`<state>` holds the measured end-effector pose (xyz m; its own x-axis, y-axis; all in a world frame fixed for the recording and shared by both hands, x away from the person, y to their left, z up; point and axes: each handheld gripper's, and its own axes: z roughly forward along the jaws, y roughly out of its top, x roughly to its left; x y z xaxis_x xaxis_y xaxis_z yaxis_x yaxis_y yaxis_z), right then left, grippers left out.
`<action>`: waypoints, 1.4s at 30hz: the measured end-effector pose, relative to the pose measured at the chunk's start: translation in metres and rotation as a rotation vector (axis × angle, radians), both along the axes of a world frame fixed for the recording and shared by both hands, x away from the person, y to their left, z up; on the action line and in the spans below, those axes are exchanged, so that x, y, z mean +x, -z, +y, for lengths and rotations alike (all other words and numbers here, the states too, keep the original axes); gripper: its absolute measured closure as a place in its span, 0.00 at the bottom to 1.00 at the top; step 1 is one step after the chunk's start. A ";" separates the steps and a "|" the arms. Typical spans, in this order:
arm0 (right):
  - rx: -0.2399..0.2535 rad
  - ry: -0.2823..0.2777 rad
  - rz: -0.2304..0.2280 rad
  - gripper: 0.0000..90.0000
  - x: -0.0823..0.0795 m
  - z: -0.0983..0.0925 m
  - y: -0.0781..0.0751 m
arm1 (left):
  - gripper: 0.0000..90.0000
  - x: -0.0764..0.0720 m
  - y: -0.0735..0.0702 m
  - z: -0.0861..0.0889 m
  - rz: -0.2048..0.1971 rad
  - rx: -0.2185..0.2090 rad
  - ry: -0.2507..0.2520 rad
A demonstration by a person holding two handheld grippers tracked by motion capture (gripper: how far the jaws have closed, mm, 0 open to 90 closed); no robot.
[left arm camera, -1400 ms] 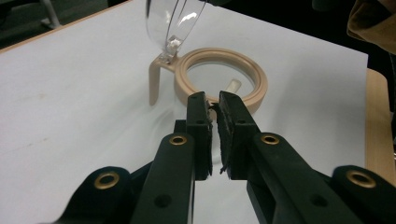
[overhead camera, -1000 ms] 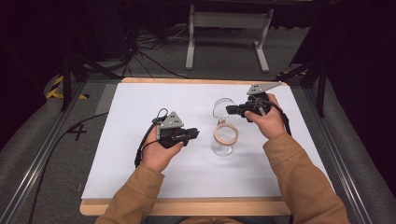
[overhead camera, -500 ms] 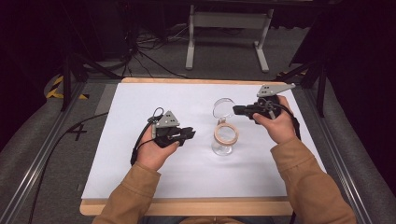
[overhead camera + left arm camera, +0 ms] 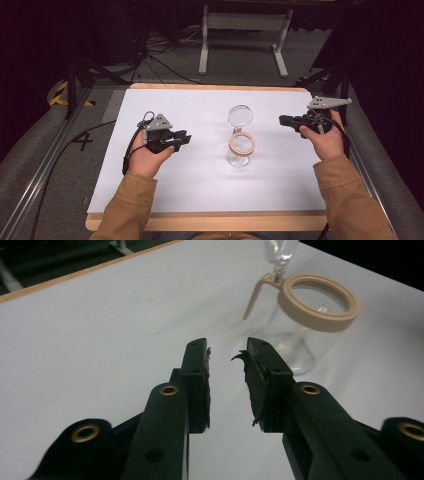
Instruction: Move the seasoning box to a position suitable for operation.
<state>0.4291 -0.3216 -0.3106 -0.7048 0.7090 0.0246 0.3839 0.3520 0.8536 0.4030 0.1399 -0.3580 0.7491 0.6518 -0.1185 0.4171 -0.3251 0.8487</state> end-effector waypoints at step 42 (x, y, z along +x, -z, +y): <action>-0.004 0.248 0.170 0.91 -0.004 -0.084 0.104 | 0.68 0.033 0.052 0.067 0.280 0.107 -0.193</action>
<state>0.4254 -0.4057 -0.4148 -0.4963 0.8591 0.1249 0.5961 0.2326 0.7685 0.4362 0.2068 -0.4101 0.5594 0.7977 -0.2252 0.6910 -0.2987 0.6582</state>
